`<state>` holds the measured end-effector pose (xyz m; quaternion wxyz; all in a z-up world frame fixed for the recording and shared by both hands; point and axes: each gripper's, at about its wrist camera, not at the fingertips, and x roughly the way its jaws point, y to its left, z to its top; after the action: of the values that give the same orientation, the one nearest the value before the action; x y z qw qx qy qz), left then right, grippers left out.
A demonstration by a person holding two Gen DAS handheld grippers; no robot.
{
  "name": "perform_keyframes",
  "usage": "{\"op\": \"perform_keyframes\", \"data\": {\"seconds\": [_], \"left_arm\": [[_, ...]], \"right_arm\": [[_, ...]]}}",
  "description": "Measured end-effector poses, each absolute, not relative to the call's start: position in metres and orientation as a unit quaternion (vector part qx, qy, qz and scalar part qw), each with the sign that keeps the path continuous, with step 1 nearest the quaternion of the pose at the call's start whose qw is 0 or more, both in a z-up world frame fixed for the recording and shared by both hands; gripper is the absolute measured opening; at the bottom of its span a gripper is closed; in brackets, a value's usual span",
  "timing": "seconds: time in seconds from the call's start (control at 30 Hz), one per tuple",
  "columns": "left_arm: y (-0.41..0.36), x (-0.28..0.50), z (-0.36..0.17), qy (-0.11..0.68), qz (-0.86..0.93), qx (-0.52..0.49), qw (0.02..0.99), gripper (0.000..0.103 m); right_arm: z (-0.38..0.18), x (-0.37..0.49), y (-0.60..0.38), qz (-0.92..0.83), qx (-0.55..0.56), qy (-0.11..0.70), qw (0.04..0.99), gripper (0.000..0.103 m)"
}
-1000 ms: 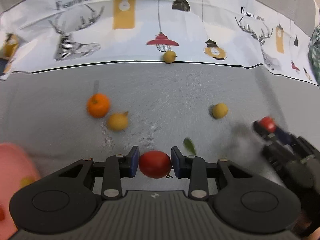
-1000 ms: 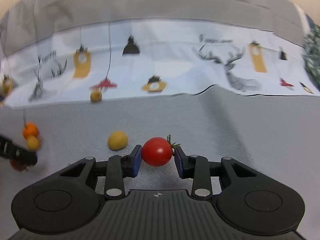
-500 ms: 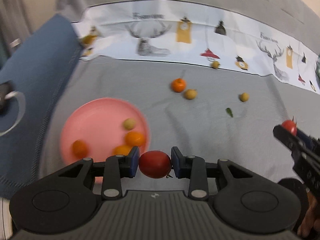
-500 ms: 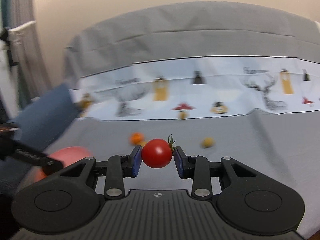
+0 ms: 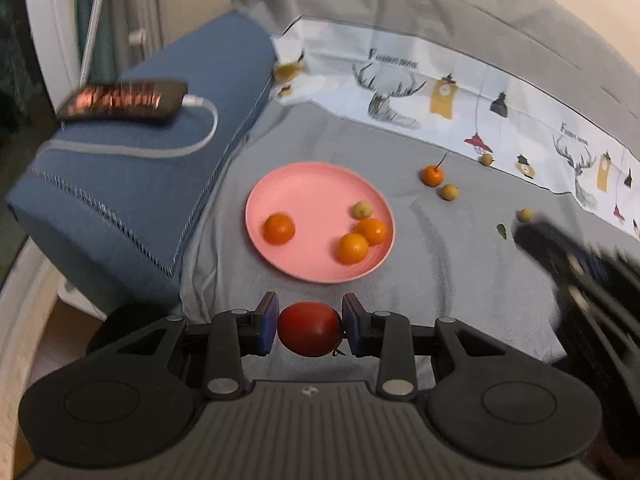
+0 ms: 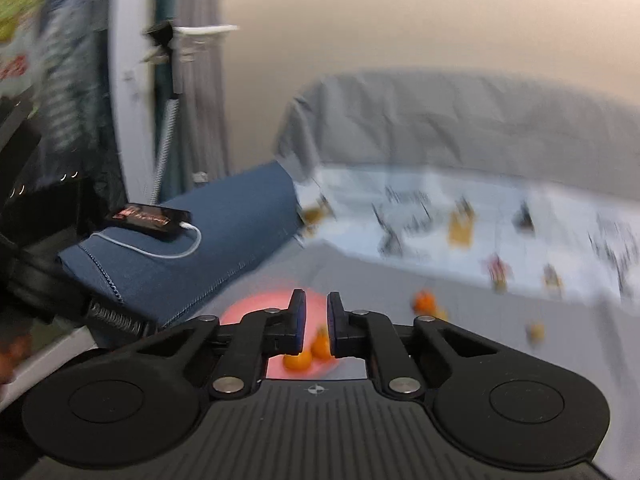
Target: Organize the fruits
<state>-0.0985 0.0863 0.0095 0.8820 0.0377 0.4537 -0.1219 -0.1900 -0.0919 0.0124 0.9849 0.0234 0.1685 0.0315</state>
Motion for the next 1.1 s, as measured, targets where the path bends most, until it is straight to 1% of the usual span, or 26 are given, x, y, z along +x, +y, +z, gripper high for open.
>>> {"op": "perform_keyframes", "data": {"seconds": [0.03, 0.13, 0.27, 0.43, 0.57, 0.73, 0.77, 0.8, 0.83, 0.87, 0.9, 0.97, 1.1], "left_arm": [[0.090, -0.093, 0.007, 0.461, -0.110, 0.036, 0.880, 0.038], [0.105, -0.087, 0.009, 0.455, -0.106, 0.023, 0.884, 0.038], [0.110, -0.070, 0.000, 0.459, -0.091, 0.026, 0.883, 0.038], [0.106, -0.045, -0.004, 0.465, -0.082, 0.013, 0.882, 0.038], [0.098, -0.032, -0.005, 0.463, -0.083, 0.019, 0.882, 0.038], [0.089, -0.017, -0.011, 0.472, -0.082, 0.023, 0.878, 0.038], [0.087, -0.014, -0.012, 0.473, -0.082, 0.023, 0.877, 0.038], [0.086, -0.012, -0.012, 0.474, -0.082, 0.023, 0.876, 0.038], [0.085, -0.009, -0.013, 0.475, -0.082, 0.024, 0.876, 0.038], [0.082, -0.006, -0.014, 0.475, -0.083, 0.025, 0.876, 0.038], [0.080, -0.003, -0.015, 0.475, -0.085, 0.028, 0.875, 0.038], [0.076, 0.002, -0.018, 0.477, -0.084, 0.031, 0.874, 0.038], [0.075, 0.007, -0.019, 0.479, -0.083, 0.027, 0.873, 0.038]], "right_arm": [[0.010, -0.176, -0.092, 0.015, 0.011, 0.175, 0.984, 0.010], [0.006, -0.148, -0.122, -0.017, 0.079, 0.200, 0.976, 0.010], [-0.018, -0.152, -0.149, -0.045, 0.069, 0.230, 0.970, 0.010], [-0.047, -0.154, -0.179, -0.082, 0.086, 0.264, 0.957, 0.011], [-0.061, -0.154, -0.196, -0.098, 0.117, 0.272, 0.950, 0.011], [-0.070, -0.150, -0.200, -0.095, 0.115, 0.270, 0.951, 0.012], [-0.070, -0.147, -0.201, -0.093, 0.113, 0.271, 0.951, 0.015], [-0.071, -0.145, -0.202, -0.091, 0.112, 0.273, 0.951, 0.023], [-0.073, -0.142, -0.204, -0.091, 0.113, 0.274, 0.951, 0.028], [-0.074, -0.139, -0.206, -0.091, 0.112, 0.274, 0.951, 0.037], [-0.075, -0.135, -0.207, -0.093, 0.112, 0.274, 0.951, 0.043], [-0.080, -0.130, -0.211, -0.098, 0.111, 0.279, 0.949, 0.046], [-0.087, -0.120, -0.218, -0.104, 0.120, 0.294, 0.943, 0.047]]}}
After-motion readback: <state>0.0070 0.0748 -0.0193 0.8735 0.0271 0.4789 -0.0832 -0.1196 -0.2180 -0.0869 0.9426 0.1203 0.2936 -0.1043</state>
